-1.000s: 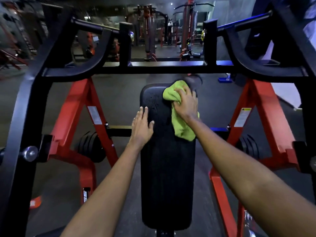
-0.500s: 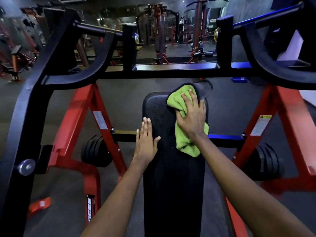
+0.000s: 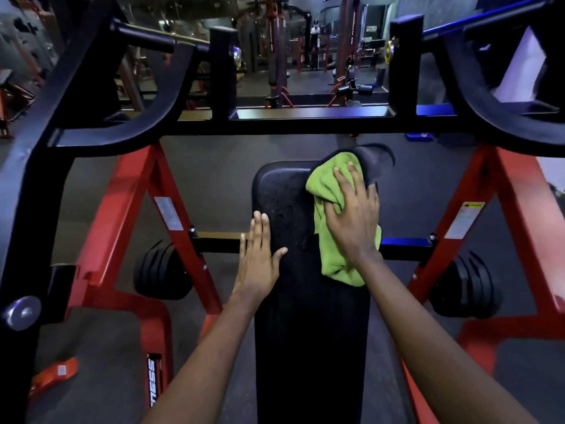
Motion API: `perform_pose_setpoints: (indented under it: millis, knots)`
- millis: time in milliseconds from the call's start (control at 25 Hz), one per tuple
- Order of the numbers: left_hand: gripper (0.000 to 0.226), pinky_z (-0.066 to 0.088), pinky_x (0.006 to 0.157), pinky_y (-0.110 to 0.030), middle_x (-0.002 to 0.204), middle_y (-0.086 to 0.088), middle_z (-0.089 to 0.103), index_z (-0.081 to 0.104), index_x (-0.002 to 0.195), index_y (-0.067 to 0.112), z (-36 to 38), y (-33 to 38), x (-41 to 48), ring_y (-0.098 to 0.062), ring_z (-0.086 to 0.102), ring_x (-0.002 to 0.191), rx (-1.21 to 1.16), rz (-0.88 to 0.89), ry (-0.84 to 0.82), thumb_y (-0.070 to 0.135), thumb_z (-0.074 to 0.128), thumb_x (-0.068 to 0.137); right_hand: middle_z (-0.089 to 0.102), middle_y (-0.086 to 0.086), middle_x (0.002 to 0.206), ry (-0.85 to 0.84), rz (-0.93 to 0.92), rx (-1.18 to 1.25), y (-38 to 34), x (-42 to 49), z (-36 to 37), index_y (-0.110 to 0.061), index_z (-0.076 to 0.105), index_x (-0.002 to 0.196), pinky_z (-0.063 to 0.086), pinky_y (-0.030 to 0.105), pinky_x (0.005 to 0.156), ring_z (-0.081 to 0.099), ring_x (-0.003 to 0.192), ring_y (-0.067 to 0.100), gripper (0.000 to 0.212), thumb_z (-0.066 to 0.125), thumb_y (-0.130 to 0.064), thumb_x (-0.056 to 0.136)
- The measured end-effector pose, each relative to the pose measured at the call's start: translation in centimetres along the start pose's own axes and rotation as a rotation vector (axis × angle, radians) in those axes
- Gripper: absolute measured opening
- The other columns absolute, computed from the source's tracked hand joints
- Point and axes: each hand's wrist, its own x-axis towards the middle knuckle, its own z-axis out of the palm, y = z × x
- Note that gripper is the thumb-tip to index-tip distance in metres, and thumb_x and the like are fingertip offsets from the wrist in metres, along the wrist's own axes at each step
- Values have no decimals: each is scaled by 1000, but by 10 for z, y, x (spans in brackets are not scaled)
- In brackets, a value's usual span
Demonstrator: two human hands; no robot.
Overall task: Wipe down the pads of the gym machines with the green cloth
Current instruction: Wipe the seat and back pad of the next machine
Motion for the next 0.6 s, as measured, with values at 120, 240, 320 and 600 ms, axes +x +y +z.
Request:
perform_pose_setpoints:
  millis: [120,240,320,600]
  knots:
    - [78,2,126,-39,166,2,-22,-11,159,16,2,-6,2,-10,-17,152,-54,38,3,48,36,105,23,3,168,-50,9,-89,-35,-5,18,-23,37,156,19,57,124,38,142,41,65,53,-43,96]
    - [80,5,126,-40,167,0,-17,-8,160,15,4,-9,4,-12,-14,154,-67,74,18,48,39,104,14,5,171,-185,-117,-191,-34,-9,17,-24,27,160,16,61,124,36,142,50,68,47,-47,100]
    - [80,7,126,-41,167,-1,-14,-6,160,15,4,-10,5,-13,-11,154,-60,83,20,49,40,104,13,4,171,-188,-126,-279,-18,-4,0,-28,21,162,16,61,124,36,141,52,70,42,-50,99]
    - [81,9,126,-41,168,-4,-10,-6,160,14,2,-9,5,-16,-5,155,6,68,11,51,37,103,4,10,171,-118,144,-174,-43,-15,7,-18,16,163,18,60,123,31,143,52,73,40,-51,103]
